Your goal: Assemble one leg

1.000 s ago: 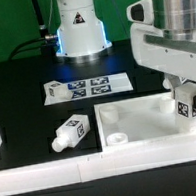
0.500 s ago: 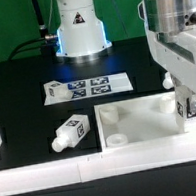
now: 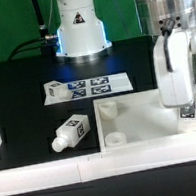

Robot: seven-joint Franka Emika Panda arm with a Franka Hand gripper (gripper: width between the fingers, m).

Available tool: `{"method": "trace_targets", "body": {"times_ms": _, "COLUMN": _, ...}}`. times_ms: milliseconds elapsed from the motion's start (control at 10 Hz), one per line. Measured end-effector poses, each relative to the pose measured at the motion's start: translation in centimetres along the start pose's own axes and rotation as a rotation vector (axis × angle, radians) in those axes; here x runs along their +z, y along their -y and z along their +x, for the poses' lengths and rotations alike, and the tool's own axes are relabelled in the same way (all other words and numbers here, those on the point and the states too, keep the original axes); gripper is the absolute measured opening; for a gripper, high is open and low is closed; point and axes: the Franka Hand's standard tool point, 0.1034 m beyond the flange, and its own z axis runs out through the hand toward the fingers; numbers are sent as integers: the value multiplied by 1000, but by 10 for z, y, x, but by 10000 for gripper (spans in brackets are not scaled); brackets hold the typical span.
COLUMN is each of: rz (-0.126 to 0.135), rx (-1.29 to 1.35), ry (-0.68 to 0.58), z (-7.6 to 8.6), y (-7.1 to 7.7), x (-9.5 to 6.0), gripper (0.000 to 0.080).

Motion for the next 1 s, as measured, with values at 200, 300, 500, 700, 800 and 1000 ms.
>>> {"method": "trace_targets", "body": {"times_ms": 200, "rz": 12, "rx": -9, "ry": -6, "z": -1, "y": -1, "x": 0, "gripper": 284}}
{"method": "trace_targets", "body": {"times_ms": 300, "rz": 12, "rx": -41, "ry": -7, "z": -1, "y": -1, "x": 0, "gripper": 286}}
{"method": "trace_targets", "body": {"times_ms": 500, "rz": 17, "rx": -68, "ry": -3, "z": -2, "y": -1, "x": -3, "gripper": 453}}
{"method": "trace_targets", "body": {"times_ms": 700, "rz": 34, "rx": -123, "ry": 18, "z": -6, "y": -9, "x": -27, "gripper": 634}}
{"method": "trace_targets", "body": {"times_ms": 800, "rz": 38, "rx": -140, "ry": 28, "z": -9, "y": -12, "x": -38, "gripper": 634}}
{"method": "trace_targets", "body": {"times_ms": 1000, "rz": 36, "rx": -149, "ry": 29, "z": -10, "y": -13, "x": -40, "gripper": 647}}
